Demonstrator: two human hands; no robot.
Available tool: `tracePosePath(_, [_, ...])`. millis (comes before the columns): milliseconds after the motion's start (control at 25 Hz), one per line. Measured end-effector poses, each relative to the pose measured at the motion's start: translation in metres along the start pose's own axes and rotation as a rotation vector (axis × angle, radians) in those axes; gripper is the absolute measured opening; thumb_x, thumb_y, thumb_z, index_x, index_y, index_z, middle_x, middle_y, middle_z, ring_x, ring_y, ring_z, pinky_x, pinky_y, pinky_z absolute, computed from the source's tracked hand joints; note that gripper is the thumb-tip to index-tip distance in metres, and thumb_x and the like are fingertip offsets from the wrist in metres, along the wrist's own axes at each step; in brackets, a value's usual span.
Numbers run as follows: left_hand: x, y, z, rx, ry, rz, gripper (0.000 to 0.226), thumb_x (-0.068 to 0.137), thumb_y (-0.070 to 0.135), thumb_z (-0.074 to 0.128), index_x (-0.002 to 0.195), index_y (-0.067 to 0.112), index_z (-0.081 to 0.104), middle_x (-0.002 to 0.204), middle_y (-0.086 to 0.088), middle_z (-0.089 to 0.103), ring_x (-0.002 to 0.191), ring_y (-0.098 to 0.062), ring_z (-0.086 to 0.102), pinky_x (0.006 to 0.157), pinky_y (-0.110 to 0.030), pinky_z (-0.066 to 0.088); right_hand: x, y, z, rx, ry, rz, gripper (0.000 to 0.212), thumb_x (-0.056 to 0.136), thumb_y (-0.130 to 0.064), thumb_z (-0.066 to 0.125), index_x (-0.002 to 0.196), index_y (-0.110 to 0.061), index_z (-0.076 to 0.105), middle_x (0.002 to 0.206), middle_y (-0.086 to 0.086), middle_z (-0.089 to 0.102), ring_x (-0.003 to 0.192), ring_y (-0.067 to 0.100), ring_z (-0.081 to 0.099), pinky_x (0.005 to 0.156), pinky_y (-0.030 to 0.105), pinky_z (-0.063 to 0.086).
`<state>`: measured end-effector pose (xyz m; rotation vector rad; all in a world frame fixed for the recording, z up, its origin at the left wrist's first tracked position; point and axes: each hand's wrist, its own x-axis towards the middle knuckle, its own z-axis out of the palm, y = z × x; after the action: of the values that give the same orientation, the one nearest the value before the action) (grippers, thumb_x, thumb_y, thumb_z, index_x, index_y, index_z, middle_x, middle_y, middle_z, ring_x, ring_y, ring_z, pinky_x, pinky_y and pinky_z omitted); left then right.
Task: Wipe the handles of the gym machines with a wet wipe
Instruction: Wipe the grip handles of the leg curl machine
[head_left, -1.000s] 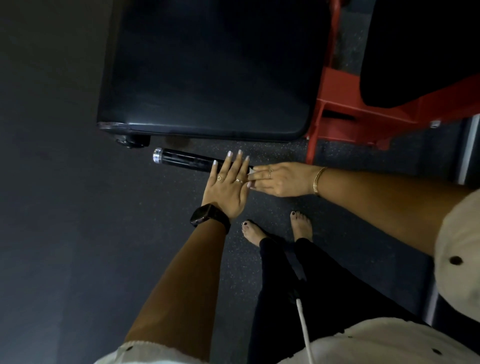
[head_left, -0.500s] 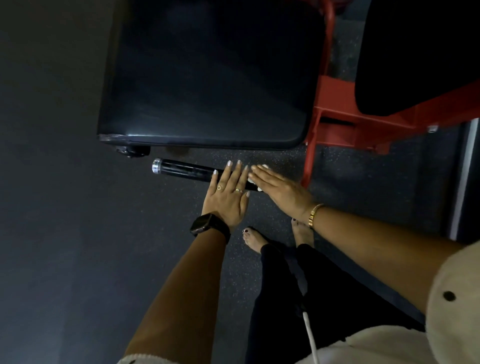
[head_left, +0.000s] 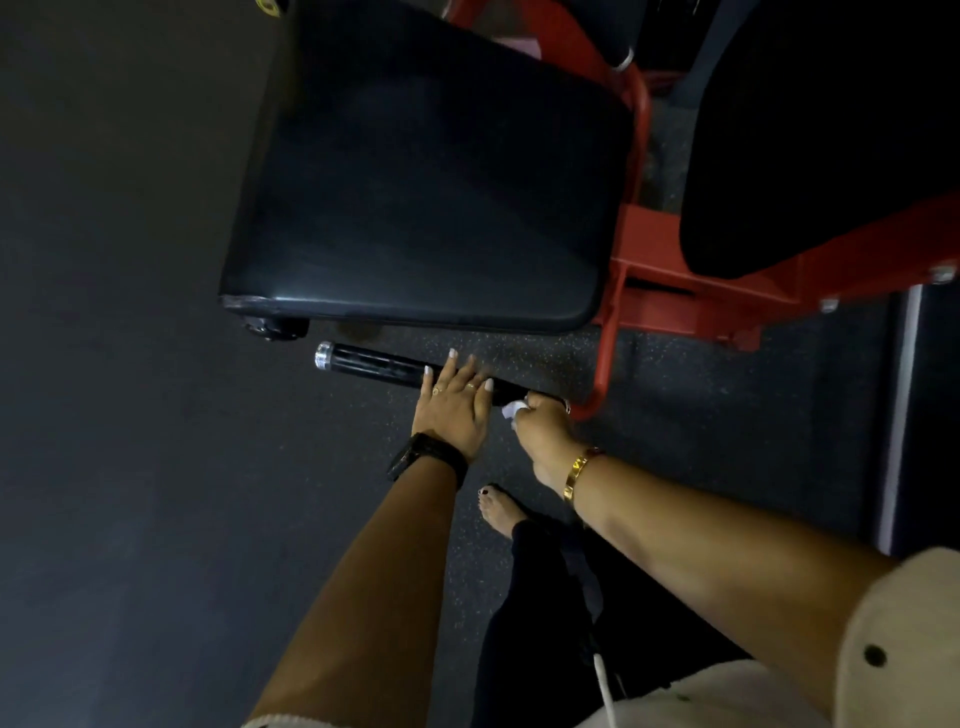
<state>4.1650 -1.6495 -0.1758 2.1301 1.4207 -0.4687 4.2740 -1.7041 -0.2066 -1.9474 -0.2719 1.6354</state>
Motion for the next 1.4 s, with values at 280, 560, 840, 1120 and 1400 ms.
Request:
tracePosePath(280, [-0.008,0.029,-0.045,-1.055,-0.084,-0.175,0.026,0.098,0.031,0.051,0.108,0.01,0.064,0.116,-0.01,0.064,0.113,-0.023,0.056,0.096,-0.028,0.043,-0.038,-0.074,-0.051,0.161,-0.271,-0.063,0.023,0.093,-0.002,0.045,0.106,-0.006,0.063,0.102,0.016,0.068,0.092,0.028,0.067,0.082,0.04,0.054])
tracePosePath(560, [-0.033,0.068,-0.106,-1.671,-0.016,-0.174,0.007,0.092,0.007,0.058,0.088,0.004,0.063,0.074,-0.007,0.072,0.068,-0.016,0.069,0.068,-0.027,0.058,-0.078,-0.124,-0.076,0.244,-0.408,-0.16,0.012,0.093,-0.004,0.048,0.096,-0.009,0.058,0.094,0.014,0.066,0.087,0.025,0.064,0.09,0.046,0.05])
tracePosePath(840, [-0.053,0.087,-0.166,-1.655,0.248,-0.268,0.01,0.09,0.01,0.063,0.081,0.009,0.058,0.079,-0.008,0.067,0.071,-0.015,0.065,0.057,-0.023,0.055,-0.113,-0.17,-0.09,0.239,-0.368,-0.331,0.005,0.094,-0.012,0.057,0.097,-0.009,0.06,0.093,0.01,0.069,0.079,0.02,0.068,0.071,0.031,0.057])
tracePosePath(1120, [-0.069,0.099,-0.219,-1.701,0.268,-0.171,0.007,0.091,0.011,0.063,0.091,0.005,0.062,0.086,-0.01,0.068,0.075,-0.017,0.066,0.057,-0.022,0.056,-0.143,-0.22,-0.087,0.292,-0.311,-0.41,0.018,0.096,-0.025,0.054,0.093,-0.009,0.063,0.085,0.009,0.072,0.073,0.019,0.07,0.065,0.03,0.057])
tracePosePath(1400, [-0.066,0.071,-0.256,-1.743,0.289,-0.109,0.005,0.092,0.011,0.061,0.092,0.006,0.061,0.092,-0.011,0.069,0.082,-0.019,0.068,0.064,-0.025,0.058,-0.158,-0.269,-0.058,0.237,-0.291,-0.41,0.038,0.099,-0.039,0.043,0.095,-0.007,0.064,0.087,0.012,0.072,0.081,0.025,0.069,0.067,0.036,0.055])
